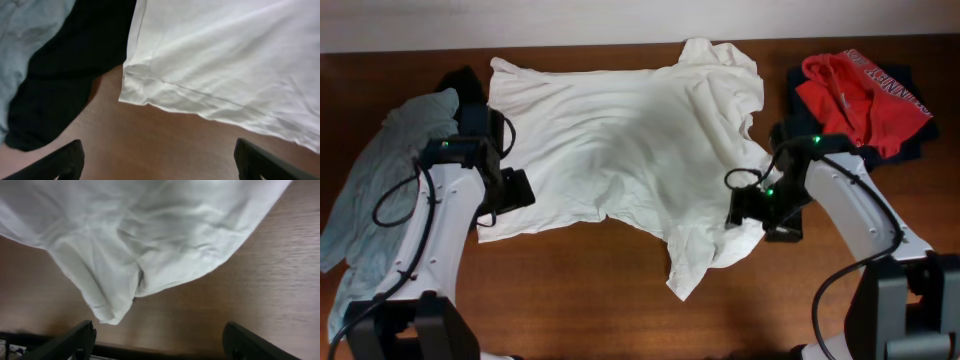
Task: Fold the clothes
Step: 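Release the t-shirt and move both grippers to its lower edge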
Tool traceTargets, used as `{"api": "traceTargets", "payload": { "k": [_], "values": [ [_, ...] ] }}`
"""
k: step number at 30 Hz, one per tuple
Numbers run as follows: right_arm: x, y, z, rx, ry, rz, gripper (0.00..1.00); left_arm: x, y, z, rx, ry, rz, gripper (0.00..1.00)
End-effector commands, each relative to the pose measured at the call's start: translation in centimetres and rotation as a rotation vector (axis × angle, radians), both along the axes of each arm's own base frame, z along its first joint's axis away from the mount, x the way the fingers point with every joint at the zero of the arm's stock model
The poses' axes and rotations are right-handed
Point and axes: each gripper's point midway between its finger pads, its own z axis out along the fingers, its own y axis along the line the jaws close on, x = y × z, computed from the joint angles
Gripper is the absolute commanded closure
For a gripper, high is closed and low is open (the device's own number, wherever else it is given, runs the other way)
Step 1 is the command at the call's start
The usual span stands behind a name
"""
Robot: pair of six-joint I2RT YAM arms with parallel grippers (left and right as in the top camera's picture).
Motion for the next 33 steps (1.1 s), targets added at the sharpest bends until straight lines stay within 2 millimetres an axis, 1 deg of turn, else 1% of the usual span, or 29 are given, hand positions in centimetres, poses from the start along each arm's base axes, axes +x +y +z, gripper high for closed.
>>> {"api": "traceTargets", "payload": {
  "k": [1,5,7,11,12,14,17,20,24,29,33],
  "values": [
    [-0.7,0.8,-1.2,0.025,0.008,-0.002,0.16,-0.4,0.8,-0.6,-0.006,-0.019,0.039,0.05],
    [-1.8,1.3,-3.4,0.02,0.02,0.003,0.16,-1.1,1.3,-2.8,-0.004,0.008,0.007,0.05],
    [-2.2,1.3,-3.9,0.016,0.022,0.005,0.17,-1.3,1.4,-3.7,-0.004,0.009,0.008,0.07],
    [-1.5,0.9,-4.3,-0.009,-0.01,0.009,0.18,-1.3,1.4,-4.7,-0.003,-0.003,0.008,0.11],
    [-1.3,0.7,-4.4,-0.022,-0.02,0.01,0.2,-1.2,1.4,-5.0,-0.003,-0.01,0.008,0.18],
    [-1.0,0.3,-4.5,-0.049,-0.033,0.009,0.21,-1.0,1.4,-5.4,-0.002,-0.024,0.008,0.22],
    [-0.5,-0.6,-4.8,-0.108,-0.052,-0.009,0.21,-0.8,1.4,-6.3,-0.001,-0.05,0.008,0.24],
    [-0.1,-0.9,-5.0,-0.123,-0.067,-0.011,0.21,-0.7,1.5,-7.2,0.004,-0.068,0.009,0.25],
    [0.2,-1.1,-5.0,-0.134,-0.08,-0.011,0.22,-0.4,1.6,-7.6,0.007,-0.091,0.01,0.25],
    [0.1,-1.4,-5.1,-0.151,-0.081,-0.01,0.22,-0.4,2.7,-7.3,0.073,-0.096,0.022,0.25],
    [0.0,-1.4,-5.4,-0.151,-0.078,-0.01,0.22,-0.4,2.8,-7.5,0.081,-0.094,0.033,0.25]
  ]
}}
